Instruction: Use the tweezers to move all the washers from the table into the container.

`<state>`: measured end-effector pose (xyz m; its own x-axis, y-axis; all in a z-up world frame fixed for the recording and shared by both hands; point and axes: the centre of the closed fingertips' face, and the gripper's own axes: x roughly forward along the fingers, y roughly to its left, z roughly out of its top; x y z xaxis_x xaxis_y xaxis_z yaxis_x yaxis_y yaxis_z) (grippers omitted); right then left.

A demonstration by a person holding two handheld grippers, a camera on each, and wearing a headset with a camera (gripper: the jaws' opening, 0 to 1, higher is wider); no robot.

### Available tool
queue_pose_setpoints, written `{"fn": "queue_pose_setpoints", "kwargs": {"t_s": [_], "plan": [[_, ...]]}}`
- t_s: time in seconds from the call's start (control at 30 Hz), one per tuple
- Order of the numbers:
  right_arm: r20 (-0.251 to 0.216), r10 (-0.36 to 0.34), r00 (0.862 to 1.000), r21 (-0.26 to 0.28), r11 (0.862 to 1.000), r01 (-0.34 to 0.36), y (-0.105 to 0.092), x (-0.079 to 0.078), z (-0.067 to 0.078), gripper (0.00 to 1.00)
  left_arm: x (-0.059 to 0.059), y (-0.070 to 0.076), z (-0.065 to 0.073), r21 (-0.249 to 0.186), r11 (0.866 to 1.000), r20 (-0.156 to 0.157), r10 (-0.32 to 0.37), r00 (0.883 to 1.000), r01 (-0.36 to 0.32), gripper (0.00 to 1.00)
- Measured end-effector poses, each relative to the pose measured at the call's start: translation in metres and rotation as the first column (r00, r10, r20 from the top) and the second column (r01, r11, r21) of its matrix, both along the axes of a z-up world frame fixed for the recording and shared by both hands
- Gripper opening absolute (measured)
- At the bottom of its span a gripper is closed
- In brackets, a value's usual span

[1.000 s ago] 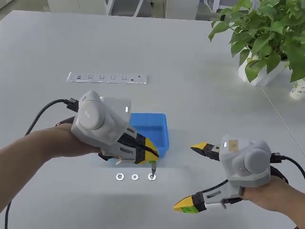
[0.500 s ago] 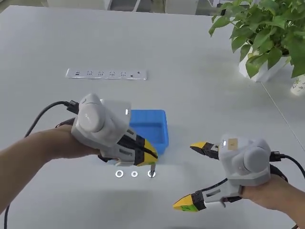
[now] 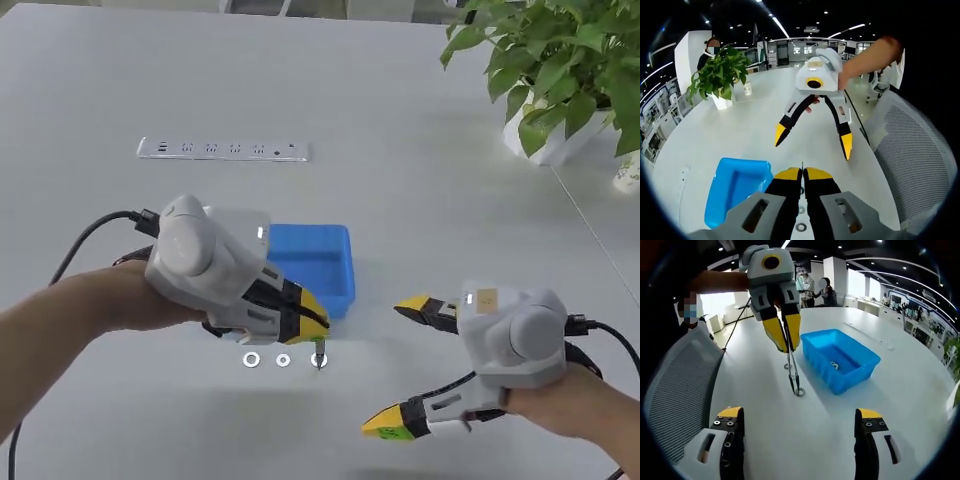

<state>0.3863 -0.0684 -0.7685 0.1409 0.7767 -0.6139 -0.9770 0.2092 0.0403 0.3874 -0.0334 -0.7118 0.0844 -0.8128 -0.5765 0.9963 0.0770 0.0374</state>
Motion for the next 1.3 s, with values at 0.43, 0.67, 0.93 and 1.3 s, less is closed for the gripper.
{"fn": "queue_pose_setpoints", "kwargs": {"t_s": [0.43,0.67,0.93,1.3], "plan": [[0.039,0.105,0.994,0.014,0.994,-0.106,0.024,-0.002,0.006,0.55,0.0,0.0,0.0,-0.002,1.0,-0.008,0.002,1.0,-0.002,0.06],[0.043,0.135,0.99,0.016,0.991,-0.136,0.036,0.0,0.007,0.37,0.0,-0.002,0.0,-0.005,1.0,-0.017,-0.002,1.0,0.002,0.05],[0.047,0.188,0.981,0.012,0.982,-0.189,0.053,0.004,0.004,0.24,0.0,-0.002,0.0,-0.004,1.0,-0.021,-0.006,1.0,0.006,0.05],[0.047,0.254,0.966,-0.007,0.967,-0.254,0.067,0.003,0.004,0.14,0.0,-0.001,0.0,-0.001,1.0,-0.024,-0.007,1.0,0.007,0.06]]}}
